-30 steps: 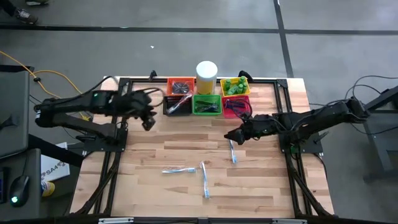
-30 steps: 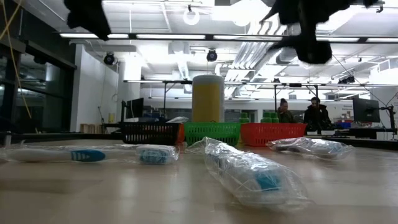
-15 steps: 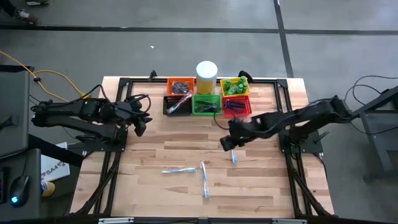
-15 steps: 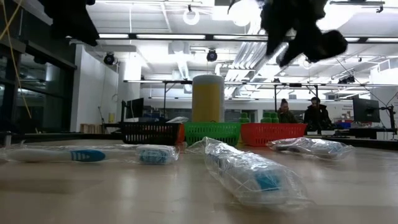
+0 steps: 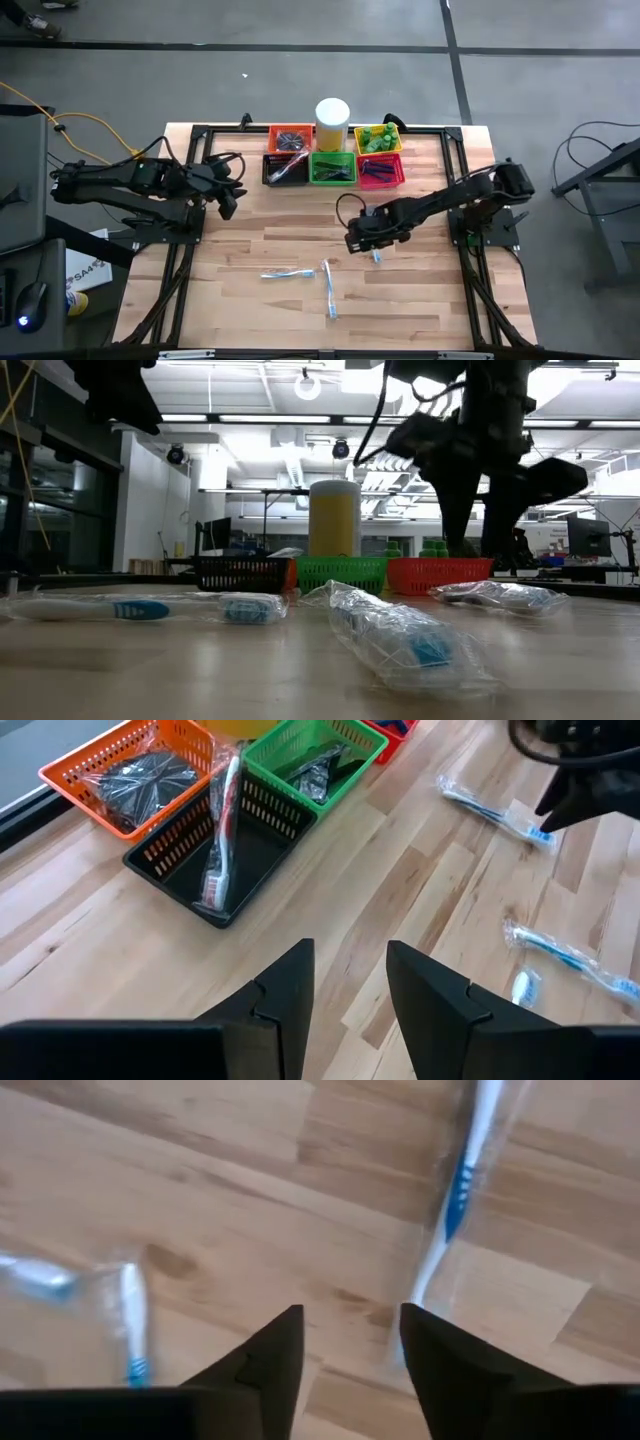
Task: Pick & Place Travel size toiletries
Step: Put the blue toothbrush into the black bin
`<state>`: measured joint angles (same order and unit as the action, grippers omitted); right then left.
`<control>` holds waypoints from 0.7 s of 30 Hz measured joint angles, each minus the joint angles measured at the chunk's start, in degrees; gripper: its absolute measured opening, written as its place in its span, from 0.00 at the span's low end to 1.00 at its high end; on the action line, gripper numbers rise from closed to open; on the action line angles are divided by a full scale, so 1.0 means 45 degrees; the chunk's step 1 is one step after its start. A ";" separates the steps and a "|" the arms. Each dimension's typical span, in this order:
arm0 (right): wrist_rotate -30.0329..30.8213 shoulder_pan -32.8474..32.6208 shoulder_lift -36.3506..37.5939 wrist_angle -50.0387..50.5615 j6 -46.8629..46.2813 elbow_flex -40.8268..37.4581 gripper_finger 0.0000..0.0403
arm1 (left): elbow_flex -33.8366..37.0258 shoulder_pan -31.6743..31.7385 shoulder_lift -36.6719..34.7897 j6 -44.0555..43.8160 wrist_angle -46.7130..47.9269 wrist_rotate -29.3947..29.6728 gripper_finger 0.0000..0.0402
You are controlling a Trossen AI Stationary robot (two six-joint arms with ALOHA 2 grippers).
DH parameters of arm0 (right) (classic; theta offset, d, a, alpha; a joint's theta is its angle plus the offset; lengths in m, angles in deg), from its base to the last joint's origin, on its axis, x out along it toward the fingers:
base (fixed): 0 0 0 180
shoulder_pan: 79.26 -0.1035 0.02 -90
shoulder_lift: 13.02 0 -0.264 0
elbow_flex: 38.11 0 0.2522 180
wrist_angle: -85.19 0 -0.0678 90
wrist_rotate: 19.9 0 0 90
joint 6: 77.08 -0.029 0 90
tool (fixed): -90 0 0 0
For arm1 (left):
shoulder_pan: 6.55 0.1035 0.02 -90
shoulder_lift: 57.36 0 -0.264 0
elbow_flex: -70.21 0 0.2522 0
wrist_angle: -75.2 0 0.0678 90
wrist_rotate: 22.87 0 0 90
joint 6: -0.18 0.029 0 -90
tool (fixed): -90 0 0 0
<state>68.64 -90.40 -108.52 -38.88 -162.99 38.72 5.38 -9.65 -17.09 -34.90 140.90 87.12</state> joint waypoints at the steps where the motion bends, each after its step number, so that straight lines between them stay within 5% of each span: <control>1: 0.0045 0.0021 -0.0108 0.0082 -0.0031 0.0000 0.42 | 0.0000 0.0000 -0.0005 0.0033 0.0000 -0.0009 0.32; 8: 0.0768 0.0151 -0.0451 0.1552 -0.0336 -0.0005 0.55 | -0.0005 0.0000 -0.0005 0.0067 0.0005 -0.0023 0.32; 21: 0.0255 -0.0528 -0.1615 0.0948 -0.0909 -0.0029 0.53 | -0.0006 0.0000 -0.0005 0.0023 0.0005 -0.0077 0.32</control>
<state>69.78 -92.77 -115.79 -34.61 -167.08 38.59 5.35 -9.65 -17.11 -34.80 140.92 86.77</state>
